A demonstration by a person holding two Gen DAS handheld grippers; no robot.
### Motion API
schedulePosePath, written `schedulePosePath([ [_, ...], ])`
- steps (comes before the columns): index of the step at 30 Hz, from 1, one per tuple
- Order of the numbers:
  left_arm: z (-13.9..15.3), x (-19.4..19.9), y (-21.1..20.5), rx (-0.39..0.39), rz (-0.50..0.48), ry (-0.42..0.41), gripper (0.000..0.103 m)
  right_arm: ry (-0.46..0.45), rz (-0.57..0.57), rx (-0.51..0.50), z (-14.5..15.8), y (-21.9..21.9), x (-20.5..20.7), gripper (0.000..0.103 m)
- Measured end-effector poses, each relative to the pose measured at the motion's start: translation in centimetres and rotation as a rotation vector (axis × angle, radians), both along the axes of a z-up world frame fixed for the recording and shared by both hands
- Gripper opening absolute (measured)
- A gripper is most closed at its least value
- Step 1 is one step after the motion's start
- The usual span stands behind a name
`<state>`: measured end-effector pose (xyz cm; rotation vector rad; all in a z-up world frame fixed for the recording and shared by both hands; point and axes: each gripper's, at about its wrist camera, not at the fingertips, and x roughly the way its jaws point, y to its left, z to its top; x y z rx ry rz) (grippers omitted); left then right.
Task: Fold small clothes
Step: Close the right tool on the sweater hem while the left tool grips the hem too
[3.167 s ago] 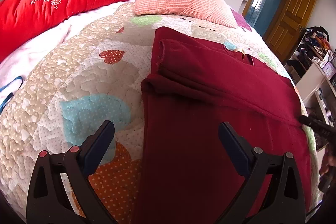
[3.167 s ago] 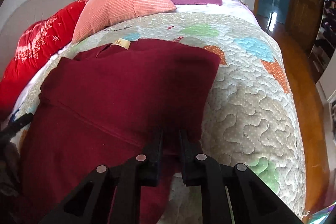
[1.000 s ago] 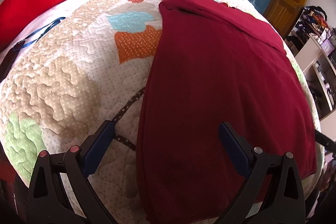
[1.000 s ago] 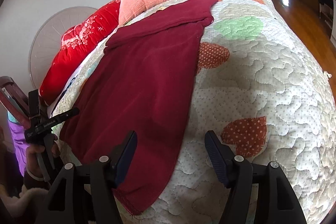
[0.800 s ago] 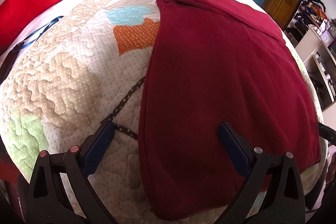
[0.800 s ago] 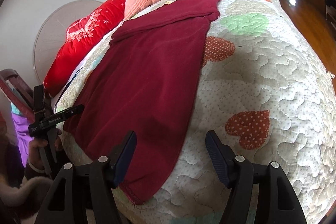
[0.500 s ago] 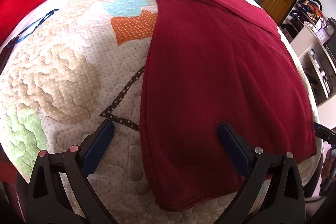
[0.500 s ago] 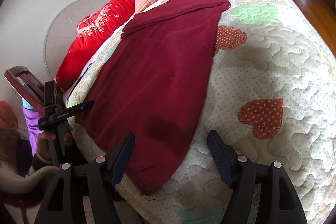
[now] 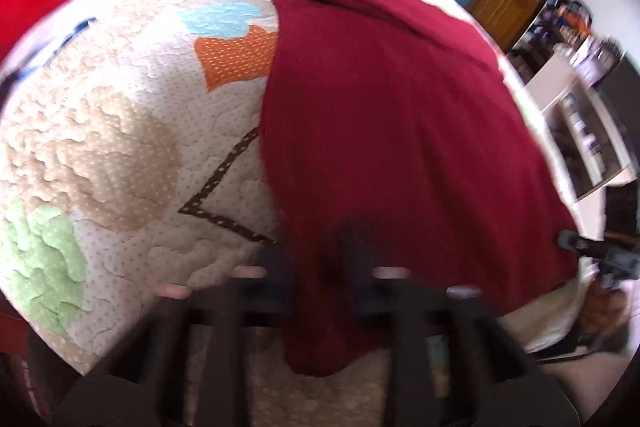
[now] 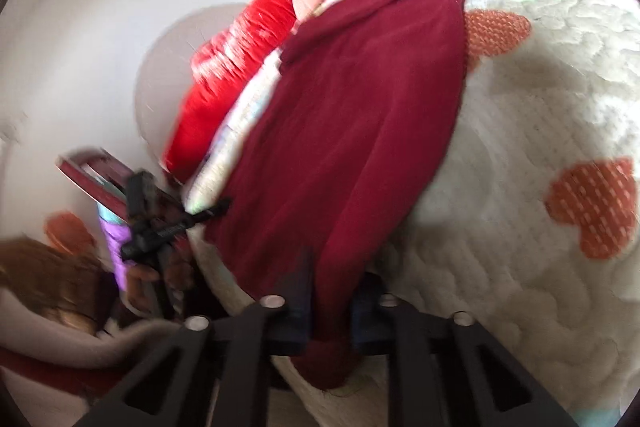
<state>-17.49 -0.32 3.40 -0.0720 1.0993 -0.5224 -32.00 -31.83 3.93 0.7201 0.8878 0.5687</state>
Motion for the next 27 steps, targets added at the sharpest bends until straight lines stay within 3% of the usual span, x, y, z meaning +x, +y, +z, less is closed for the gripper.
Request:
schedulePosePath([
  [4,1.6,1.2,-0.6,-0.016,-0.024,-0.027,0.007,-0.107,-0.016,0.081,3.0,-0.5,1.9,0.013],
  [9,4.8,4.1,-2.3,-0.057,-0.054,-0.114,0.006,-0.194,-0.055,0.086,6.3,-1.4,6.4,0.013],
  [16,8.5,14.7,-6.8,-0.098,-0.060,-0.213,0.006,-0.258,-0.183,0.039,9.9,-5.6,16.0,0.013],
  [19,8.9,20.2,-9.6,-0.044,-0.030,-0.266,0.006,-0.228,-0.267,-0.001,9.2,-7.8,21.3,0.013],
  [22,7.3,25.9,-11.2,-0.025,0.038,-0.232,0.006,-0.168,-0.385,-0.070,7.0,-9.5,26.1,0.014],
  [24,5.4,29.6,-11.3,-0.034,0.114,-0.167,0.006,-0.101,-0.424,-0.127,5.8,-10.5,28.6,0.036],
  [27,3.8,32.4,-10.4,-0.086,0.154,-0.040,0.008,-0.099,-0.480,-0.140,5.9,-12.1,29.3,0.045],
])
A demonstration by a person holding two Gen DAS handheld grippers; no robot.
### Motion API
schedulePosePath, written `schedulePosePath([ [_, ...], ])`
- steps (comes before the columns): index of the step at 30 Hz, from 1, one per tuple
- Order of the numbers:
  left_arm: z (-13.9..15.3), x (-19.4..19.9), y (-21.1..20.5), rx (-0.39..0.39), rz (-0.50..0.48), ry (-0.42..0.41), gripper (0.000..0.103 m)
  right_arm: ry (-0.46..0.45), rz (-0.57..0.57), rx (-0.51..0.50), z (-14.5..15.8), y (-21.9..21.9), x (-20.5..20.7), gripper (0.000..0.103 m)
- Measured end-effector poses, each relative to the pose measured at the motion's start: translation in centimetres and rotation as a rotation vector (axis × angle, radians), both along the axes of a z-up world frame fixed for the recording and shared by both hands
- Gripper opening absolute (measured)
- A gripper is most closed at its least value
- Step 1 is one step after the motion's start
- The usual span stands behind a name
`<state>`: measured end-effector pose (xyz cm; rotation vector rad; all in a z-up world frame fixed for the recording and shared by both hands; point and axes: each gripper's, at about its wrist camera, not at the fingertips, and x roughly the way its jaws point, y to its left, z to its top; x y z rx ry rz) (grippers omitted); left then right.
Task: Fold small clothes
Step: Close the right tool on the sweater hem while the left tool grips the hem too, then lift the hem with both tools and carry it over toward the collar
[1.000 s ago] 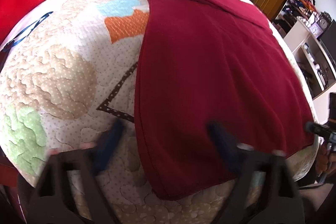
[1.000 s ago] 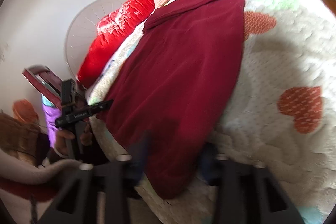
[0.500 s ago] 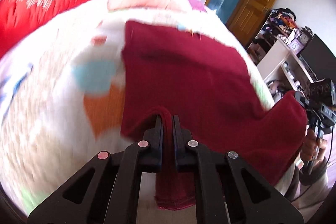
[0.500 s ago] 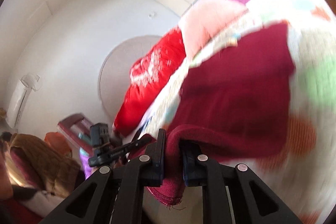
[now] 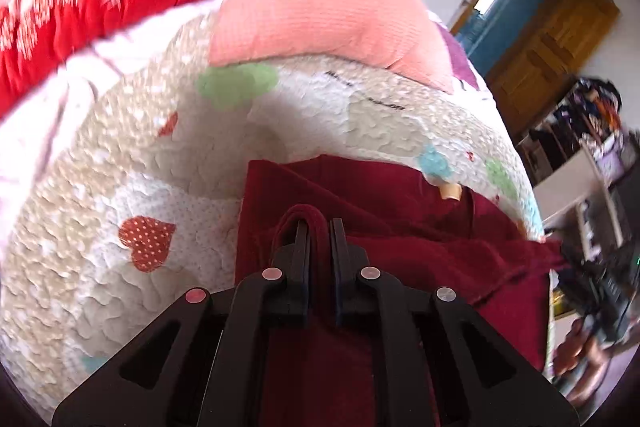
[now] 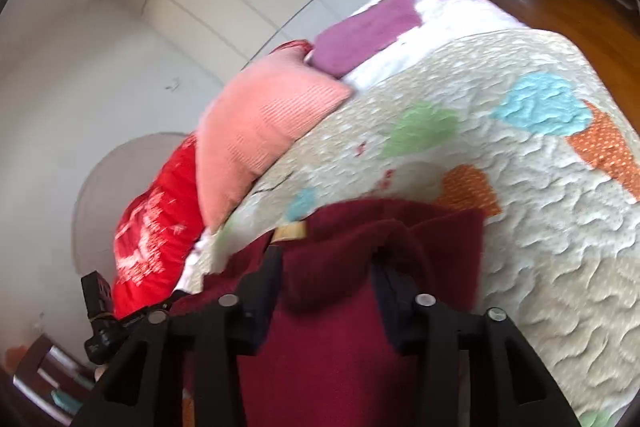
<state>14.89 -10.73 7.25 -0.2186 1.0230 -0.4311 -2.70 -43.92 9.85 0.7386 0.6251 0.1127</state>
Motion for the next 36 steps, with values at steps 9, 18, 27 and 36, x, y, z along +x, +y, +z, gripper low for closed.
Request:
schedulePosePath([
  [9,5.0,-3.1,0.9,-0.012,0.030,-0.214,0.074,-0.099,0.130,-0.190,3.3,3.3,-2.7,0.052],
  [18,1.4,-1.6,-4.3,0.117,-0.023,-0.159,0.074,0.073,0.031,-0.328,-0.7,3.2,3.9,0.046],
  [27,-3.8,2.1,-5.0,0.242,0.055,-0.040,0.074,0.171,0.012,-0.296,-2.0,2.3,5.1,0.046],
  [36,0.2,-5.5,-1.5,0.227,0.048,-0.142,0.074,0.090,0.062,-0.367,0.6,5.7,-4.7,0.051],
])
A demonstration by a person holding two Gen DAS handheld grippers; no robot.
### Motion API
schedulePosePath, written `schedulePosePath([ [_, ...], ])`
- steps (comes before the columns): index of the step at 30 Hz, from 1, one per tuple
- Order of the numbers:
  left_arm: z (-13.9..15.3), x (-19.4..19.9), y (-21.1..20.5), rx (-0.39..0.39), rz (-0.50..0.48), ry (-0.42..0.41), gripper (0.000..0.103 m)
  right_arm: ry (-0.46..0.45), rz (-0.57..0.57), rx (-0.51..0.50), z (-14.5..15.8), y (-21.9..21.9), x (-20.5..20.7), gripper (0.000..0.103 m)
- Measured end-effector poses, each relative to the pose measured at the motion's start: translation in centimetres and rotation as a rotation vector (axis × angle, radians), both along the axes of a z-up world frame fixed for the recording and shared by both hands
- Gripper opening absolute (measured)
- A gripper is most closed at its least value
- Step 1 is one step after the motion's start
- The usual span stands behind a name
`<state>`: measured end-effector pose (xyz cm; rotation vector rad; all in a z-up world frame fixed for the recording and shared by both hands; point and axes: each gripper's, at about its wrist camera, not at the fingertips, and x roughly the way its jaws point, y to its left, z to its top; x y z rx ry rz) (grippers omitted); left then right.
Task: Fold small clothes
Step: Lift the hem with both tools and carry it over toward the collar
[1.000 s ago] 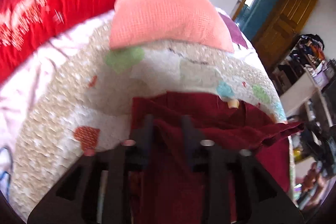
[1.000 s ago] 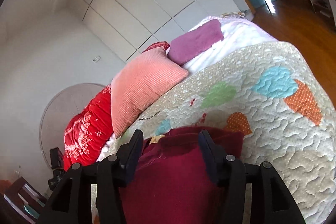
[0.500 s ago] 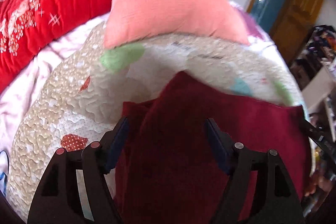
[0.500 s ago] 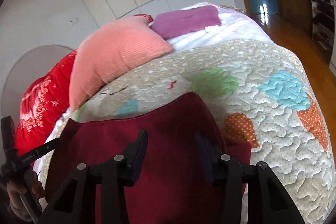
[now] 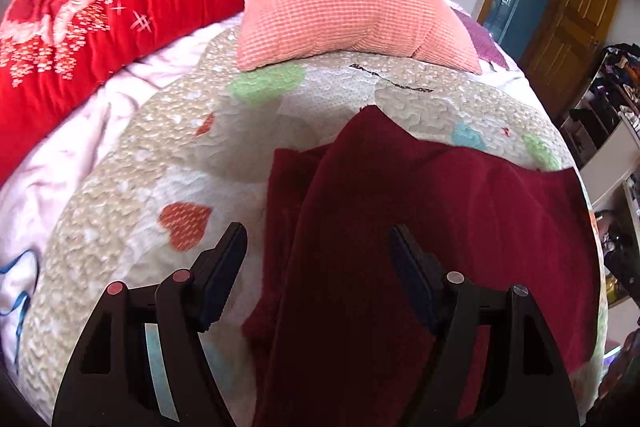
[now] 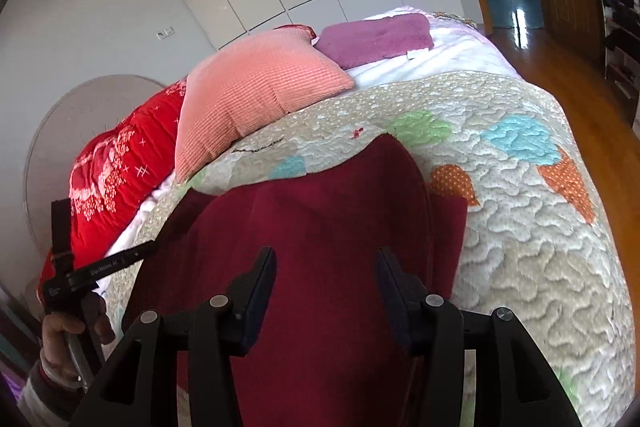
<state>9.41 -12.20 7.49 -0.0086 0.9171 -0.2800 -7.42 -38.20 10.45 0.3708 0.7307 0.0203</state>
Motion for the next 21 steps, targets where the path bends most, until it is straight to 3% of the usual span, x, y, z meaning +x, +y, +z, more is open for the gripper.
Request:
schedulePosePath([
  [4,0.6,-3.3,0.7,0.014,-0.011,-0.026,0.074,0.141,-0.003,-0.027,-3.7,0.2,0.8,0.053],
  [10,0.8,-6.8,2.1,-0.007,-0.007,-0.021,0.074,0.093,-0.013,0.018,-1.6,1.5,-0.4,0.053],
  [15,-0.4,-7.6,3.2,-0.027,0.023,-0.012,0.074,0.068,0.006,-0.025,-1.2,3.4,-1.8,0.053],
  [21,-1.5,-6.1,1.6,-0.028,0.006,0.010,0.074,0.039,-0.122,-0.019,-1.9,2.0,-1.7,0.053],
])
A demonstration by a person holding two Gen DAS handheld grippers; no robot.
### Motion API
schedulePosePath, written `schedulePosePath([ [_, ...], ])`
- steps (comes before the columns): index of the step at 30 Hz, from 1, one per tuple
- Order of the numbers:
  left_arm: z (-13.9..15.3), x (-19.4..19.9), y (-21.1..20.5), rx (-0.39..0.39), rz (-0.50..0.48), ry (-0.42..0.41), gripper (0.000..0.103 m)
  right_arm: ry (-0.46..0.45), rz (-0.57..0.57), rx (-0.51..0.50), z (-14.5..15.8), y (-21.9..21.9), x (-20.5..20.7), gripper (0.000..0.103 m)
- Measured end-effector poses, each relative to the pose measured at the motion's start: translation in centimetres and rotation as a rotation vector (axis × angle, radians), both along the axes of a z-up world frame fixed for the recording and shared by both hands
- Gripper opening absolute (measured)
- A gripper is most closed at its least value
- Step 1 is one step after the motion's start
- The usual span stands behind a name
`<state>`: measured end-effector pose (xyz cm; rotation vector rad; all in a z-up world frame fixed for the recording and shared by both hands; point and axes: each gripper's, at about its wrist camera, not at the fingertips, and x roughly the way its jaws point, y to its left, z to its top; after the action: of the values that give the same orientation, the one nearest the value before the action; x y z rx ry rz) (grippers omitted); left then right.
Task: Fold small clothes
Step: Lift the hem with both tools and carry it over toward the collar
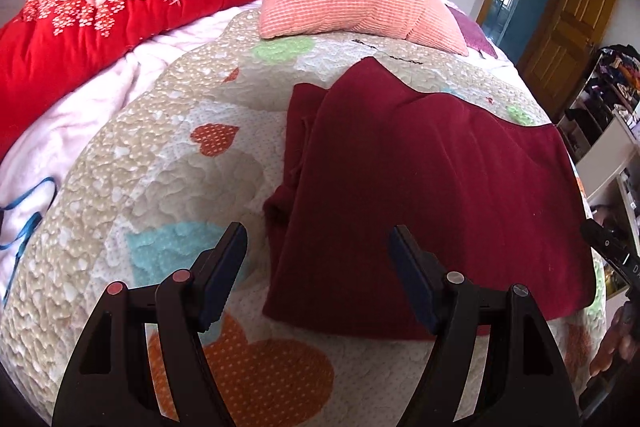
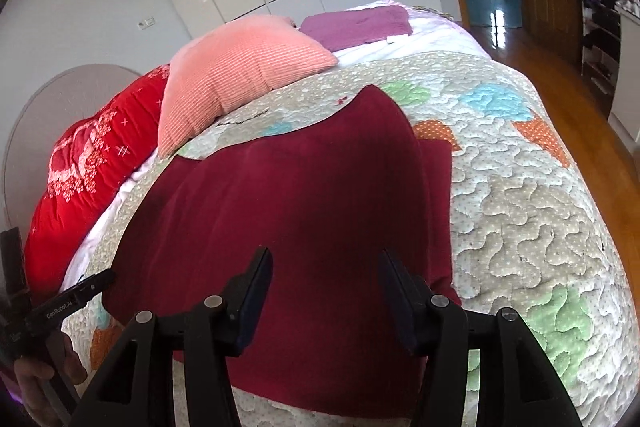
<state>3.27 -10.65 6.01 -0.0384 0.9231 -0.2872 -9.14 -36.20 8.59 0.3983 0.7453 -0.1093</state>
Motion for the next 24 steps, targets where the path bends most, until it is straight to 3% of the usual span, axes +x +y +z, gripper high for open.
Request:
schedulePosePath([
  [2,0.2,0.7,-0.8,-0.012,-0.011,-0.014,0.074,-0.004,-0.038,0.002,0.0,-0.5,0.6,0.053],
  [9,-0.8,4.3,-3.4,-0.028,0.032,-0.024,0.074,-0.078,-0.004,-0.003,1.3,-0.1,4.5,0.053],
  [15,-0.8,7.6,-3.9,-0.078,0.096,-0.009,0.074,-0.048,-0.025,-0.025,0.7,-0.3,9.0,0.053],
  [17,-0.9,8.7,-4.6,-0.044,0.093,-0.018,0.076,-0.001,-0.043,-0.059,-0.4,-0.7,10.0,0.053],
  [19,-1.7,9.7,-5.4,0.039,0.091,-0.031,0.076,0.016,-0.063,-0.040,-1.8,-1.6,10.3,0.053],
  [24,-3.2,10.5,-4.4,0.022,0.080,-0.010,0.076,0.003,-0.073,-0.020,-2.0,-2.8,9.9,0.053],
])
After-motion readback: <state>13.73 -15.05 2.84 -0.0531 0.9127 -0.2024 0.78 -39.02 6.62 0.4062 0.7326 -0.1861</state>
